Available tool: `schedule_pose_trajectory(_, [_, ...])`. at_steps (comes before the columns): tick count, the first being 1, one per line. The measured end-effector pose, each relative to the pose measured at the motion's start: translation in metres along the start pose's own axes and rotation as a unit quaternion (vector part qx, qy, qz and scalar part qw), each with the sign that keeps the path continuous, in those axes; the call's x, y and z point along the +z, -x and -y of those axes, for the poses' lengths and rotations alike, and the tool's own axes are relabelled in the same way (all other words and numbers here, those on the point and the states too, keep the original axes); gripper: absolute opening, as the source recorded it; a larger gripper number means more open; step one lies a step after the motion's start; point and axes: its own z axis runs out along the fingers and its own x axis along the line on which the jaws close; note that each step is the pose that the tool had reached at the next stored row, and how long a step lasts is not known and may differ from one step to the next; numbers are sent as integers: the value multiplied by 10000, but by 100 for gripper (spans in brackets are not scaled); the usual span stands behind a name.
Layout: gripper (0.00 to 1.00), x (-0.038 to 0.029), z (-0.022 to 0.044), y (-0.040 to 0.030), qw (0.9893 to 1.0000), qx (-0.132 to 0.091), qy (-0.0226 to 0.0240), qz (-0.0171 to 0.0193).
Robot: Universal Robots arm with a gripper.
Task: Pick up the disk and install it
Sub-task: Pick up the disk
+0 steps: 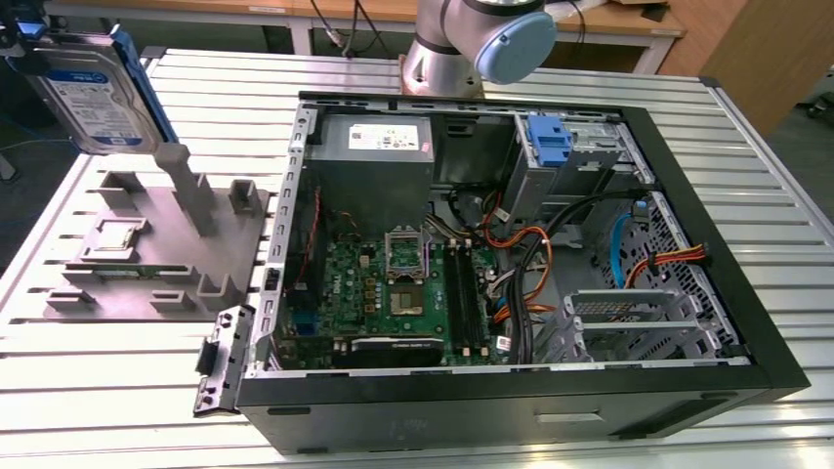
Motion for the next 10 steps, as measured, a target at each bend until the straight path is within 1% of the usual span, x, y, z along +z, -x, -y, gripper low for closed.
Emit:
schedule_pose_trajectory(6, [36, -18, -1, 1, 10000, 0, 0, 0])
schedule_pose_trajectory(10, [36, -42, -2, 3, 10000, 0, 0, -1])
